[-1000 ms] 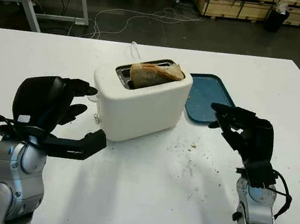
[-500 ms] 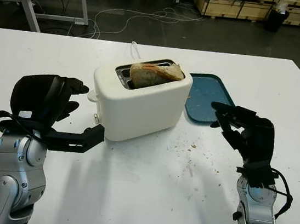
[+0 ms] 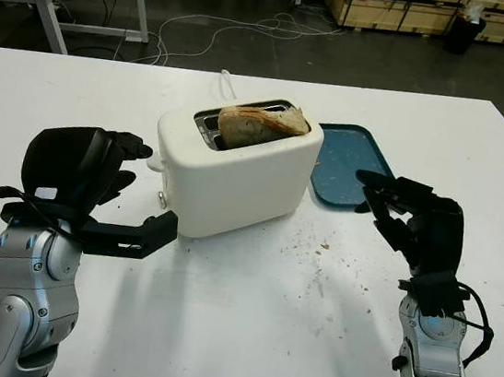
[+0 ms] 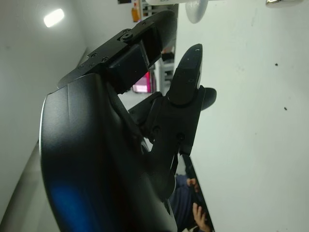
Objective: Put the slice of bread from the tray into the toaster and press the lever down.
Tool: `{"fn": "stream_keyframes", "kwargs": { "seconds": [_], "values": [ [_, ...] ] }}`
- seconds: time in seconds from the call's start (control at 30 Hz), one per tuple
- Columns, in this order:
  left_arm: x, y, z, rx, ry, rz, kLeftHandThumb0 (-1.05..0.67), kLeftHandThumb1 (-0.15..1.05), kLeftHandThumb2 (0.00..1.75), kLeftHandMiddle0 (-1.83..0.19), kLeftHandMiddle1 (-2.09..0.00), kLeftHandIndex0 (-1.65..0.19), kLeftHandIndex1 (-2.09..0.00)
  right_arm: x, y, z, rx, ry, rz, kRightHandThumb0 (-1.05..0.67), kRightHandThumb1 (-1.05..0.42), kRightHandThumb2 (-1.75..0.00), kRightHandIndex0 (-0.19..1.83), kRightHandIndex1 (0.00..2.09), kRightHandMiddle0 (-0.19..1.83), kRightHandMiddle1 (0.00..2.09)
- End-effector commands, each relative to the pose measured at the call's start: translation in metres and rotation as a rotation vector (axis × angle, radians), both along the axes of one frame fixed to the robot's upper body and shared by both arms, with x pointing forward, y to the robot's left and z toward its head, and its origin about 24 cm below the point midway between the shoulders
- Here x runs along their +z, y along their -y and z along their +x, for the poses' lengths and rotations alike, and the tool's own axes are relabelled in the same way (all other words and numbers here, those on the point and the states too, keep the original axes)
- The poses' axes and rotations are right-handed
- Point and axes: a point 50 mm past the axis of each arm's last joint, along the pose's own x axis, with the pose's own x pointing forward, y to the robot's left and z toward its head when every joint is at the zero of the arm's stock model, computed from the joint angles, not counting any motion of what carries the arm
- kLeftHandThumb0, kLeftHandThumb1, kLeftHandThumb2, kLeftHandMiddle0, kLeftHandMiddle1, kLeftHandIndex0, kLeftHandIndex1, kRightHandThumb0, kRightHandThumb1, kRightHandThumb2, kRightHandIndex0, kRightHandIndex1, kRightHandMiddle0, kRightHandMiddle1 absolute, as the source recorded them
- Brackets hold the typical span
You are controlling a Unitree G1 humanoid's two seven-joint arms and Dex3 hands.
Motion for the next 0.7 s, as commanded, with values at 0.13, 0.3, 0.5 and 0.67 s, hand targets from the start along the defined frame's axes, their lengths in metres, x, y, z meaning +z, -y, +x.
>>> {"fn": "stream_keyframes", "kwargs": {
  "seconds": [0.13,0.3,0.5,0.67],
  "values": [
    [-0.003,0.001,0.004,-0.018,-0.014,-0.02,-0.23,0.91,0.0,-1.26,-0.67,-1.01,0.0,0.0,0.001,-0.001,0.004,0.02,0.021,-0.42,-0.92,-0.2,0.94,1.2,1.27,0.01],
    [-0.009,-0.002,0.009,-0.005,-0.04,-0.031,-0.22,0.92,0.0,-1.25,-0.66,-1.0,0.0,0.0,0.001,-0.002,0.004,0.017,0.031,-0.43,-0.92,-0.2,0.95,1.23,1.27,0.01],
    [-0.016,-0.005,0.014,0.003,-0.071,-0.034,-0.2,0.92,0.01,-1.24,-0.66,-0.98,0.0,-0.001,0.002,-0.002,-0.006,0.002,0.033,-0.43,-0.92,-0.2,0.92,1.25,1.27,0.01],
    [-0.017,-0.005,0.015,0.003,-0.072,-0.03,-0.21,0.92,0.01,-1.16,-0.86,-0.99,0.0,-0.001,0.002,-0.002,-0.009,0.003,0.03,-0.44,-0.92,-0.2,0.92,1.23,1.27,0.01]
  ]
}}
